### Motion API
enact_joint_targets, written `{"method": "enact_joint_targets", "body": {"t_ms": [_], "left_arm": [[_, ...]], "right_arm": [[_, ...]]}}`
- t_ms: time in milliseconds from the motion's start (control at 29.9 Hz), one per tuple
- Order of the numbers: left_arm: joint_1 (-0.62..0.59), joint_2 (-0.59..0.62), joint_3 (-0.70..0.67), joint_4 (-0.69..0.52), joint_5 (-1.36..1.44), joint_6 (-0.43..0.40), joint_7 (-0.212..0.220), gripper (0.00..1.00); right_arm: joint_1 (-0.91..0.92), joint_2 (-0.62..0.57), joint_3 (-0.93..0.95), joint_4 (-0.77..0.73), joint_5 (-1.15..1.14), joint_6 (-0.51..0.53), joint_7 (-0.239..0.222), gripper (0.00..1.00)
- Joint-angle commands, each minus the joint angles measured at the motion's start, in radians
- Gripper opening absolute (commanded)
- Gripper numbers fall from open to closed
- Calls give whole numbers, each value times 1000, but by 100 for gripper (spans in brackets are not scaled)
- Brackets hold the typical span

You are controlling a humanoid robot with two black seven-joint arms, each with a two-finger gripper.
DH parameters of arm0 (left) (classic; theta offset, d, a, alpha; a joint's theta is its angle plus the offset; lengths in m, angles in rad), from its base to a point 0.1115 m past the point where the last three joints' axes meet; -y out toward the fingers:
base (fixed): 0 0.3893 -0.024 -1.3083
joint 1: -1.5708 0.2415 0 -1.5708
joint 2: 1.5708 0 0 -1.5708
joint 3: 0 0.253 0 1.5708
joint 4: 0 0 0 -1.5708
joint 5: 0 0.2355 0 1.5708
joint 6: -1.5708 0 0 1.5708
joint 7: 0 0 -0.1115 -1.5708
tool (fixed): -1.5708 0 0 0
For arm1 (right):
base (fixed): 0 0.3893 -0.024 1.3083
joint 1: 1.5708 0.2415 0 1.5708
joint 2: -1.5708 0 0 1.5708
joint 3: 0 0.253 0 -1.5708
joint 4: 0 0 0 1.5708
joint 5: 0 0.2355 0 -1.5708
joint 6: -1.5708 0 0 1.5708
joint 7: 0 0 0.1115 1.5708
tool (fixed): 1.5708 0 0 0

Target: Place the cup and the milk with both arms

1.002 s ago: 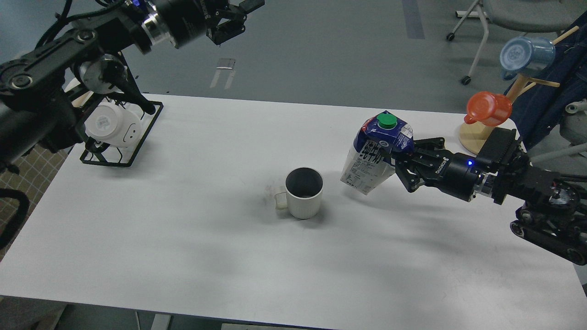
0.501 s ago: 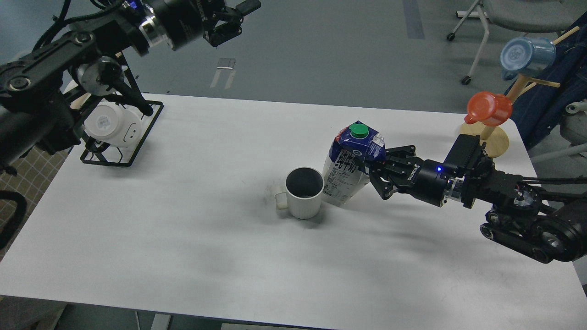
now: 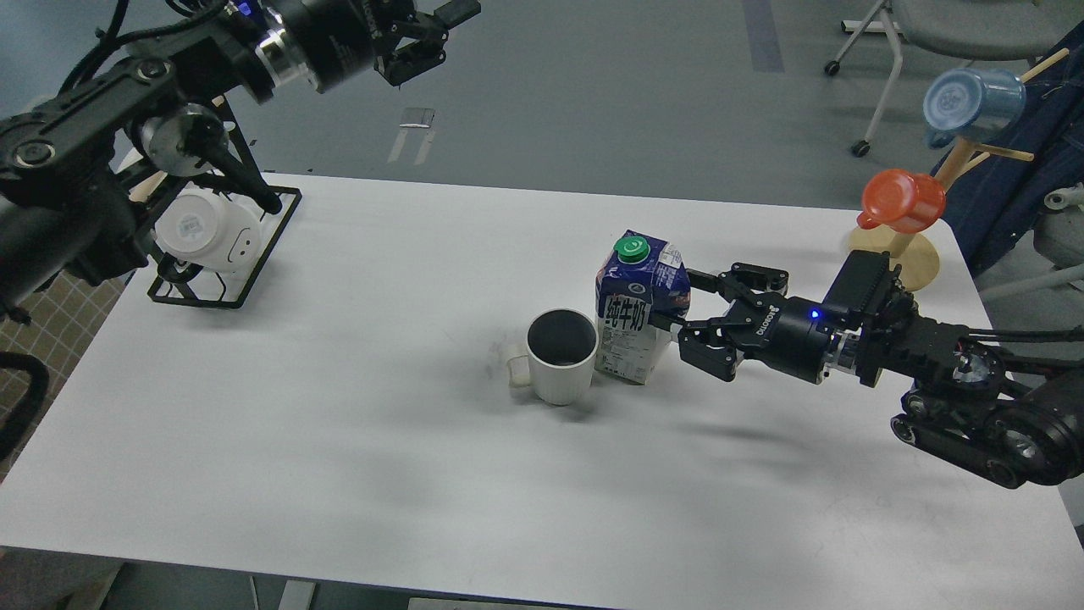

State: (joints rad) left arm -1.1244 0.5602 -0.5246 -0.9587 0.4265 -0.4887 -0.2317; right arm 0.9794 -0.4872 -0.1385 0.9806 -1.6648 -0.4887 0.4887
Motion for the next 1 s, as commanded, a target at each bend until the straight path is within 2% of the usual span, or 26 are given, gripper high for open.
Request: {"method": "enact_joint_targets", "body": {"t_ms": [0, 267, 568, 668, 735, 869, 935, 969], "left_arm": [[0, 0, 0, 0, 0, 0, 0, 95], [0, 0, 0, 0, 0, 0, 0, 95], [0, 1, 2, 0, 0, 0, 2, 95], [0, 1, 0, 3, 1, 0, 2, 96], [-2, 1, 0, 6, 1, 0, 2, 96], [-2, 1, -8, 18, 1, 0, 2, 96], [-2, 1, -11, 20, 0, 0, 2, 97], [-2, 1, -15, 20, 0, 0, 0, 97]], "right_arm": [[1, -8, 0, 4, -1, 0, 0, 83], [4, -82, 0, 84, -1, 0, 0, 85], [7, -368, 2, 381, 26, 0, 0, 84], [51, -477, 14, 495, 133, 0, 0, 84], [79, -499, 29, 513, 181, 0, 0, 84], [151, -507, 198, 489, 434, 0, 0, 86], [156, -505, 259, 469, 506, 80, 0, 86], [163, -499, 313, 443, 570, 164, 0, 87]]}}
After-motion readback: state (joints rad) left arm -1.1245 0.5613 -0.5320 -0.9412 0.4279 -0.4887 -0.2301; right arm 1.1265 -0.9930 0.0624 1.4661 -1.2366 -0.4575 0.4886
